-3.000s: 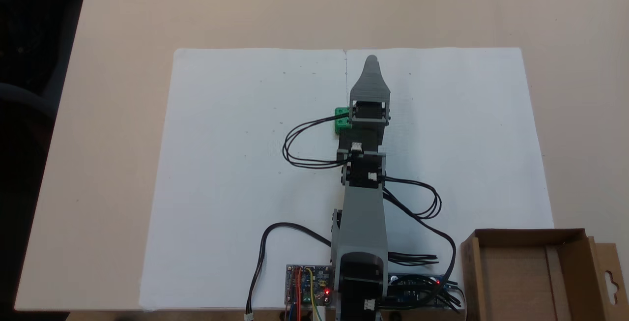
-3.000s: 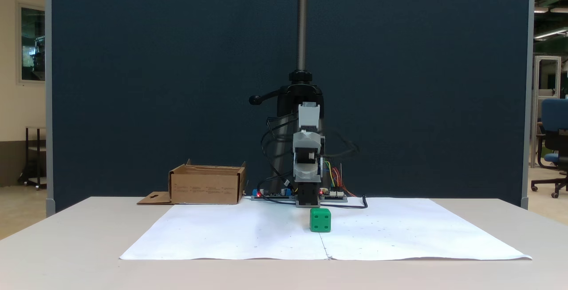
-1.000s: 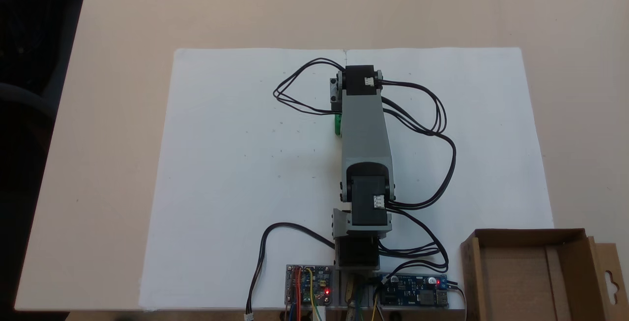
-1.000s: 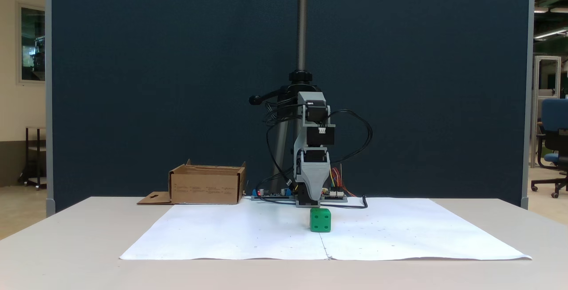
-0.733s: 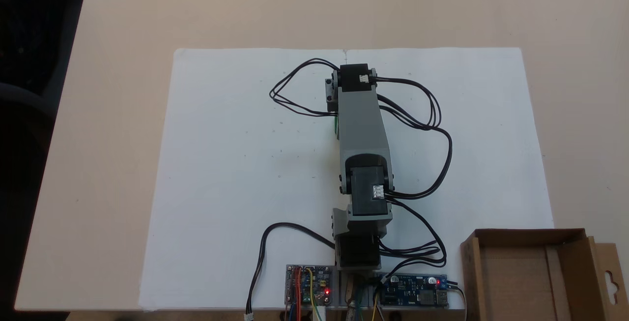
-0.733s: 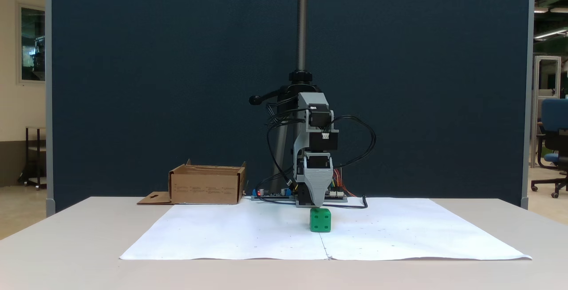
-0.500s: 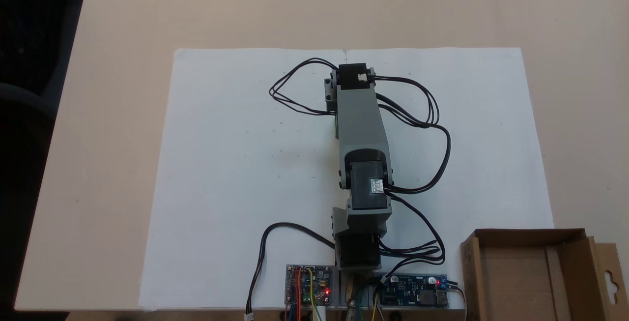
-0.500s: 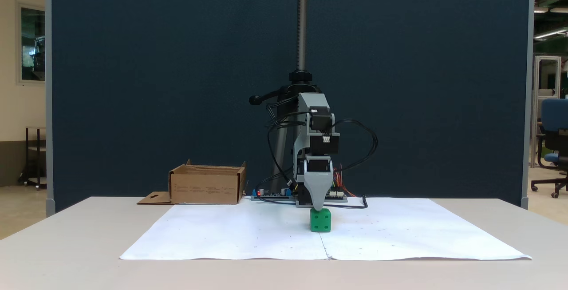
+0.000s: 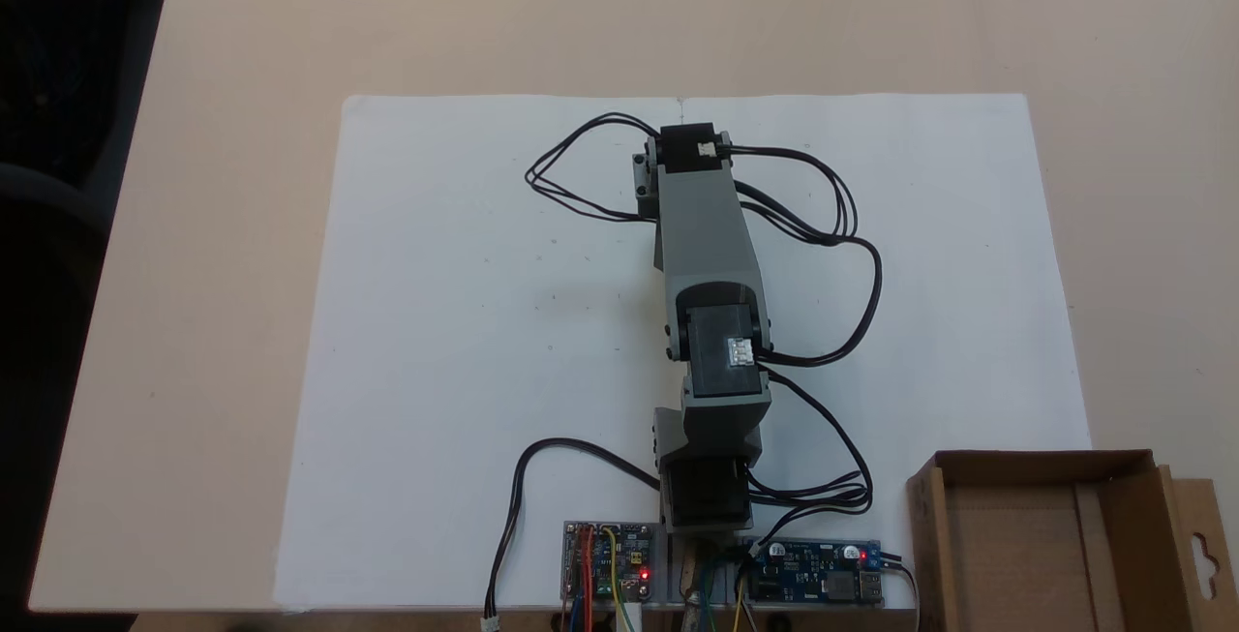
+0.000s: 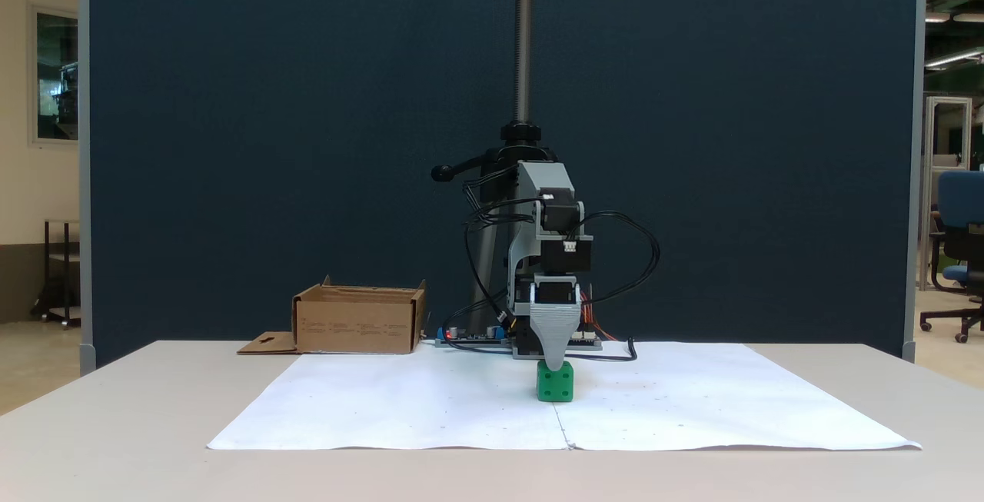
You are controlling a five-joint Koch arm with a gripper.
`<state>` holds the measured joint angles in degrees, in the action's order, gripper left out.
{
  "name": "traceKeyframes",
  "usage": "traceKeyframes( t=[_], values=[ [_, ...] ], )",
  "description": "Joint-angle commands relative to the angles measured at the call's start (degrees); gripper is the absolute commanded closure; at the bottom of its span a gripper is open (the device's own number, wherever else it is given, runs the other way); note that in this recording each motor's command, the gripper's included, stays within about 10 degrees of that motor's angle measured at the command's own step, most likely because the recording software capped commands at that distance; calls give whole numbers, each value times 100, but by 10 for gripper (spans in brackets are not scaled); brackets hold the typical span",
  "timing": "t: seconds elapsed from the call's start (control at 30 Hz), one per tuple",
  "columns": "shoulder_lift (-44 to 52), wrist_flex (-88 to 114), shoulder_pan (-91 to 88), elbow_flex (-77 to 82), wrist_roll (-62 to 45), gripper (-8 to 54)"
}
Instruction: Grasp a green dice and put it in the bin.
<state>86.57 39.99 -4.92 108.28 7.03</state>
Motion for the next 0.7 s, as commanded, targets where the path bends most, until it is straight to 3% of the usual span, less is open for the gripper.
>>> traceKeyframes(
  t=[0.0,0.67],
  values=[
    [62,-246,-26,-308,264,24],
    [-431,-466,-26,-308,246,25]
  ],
)
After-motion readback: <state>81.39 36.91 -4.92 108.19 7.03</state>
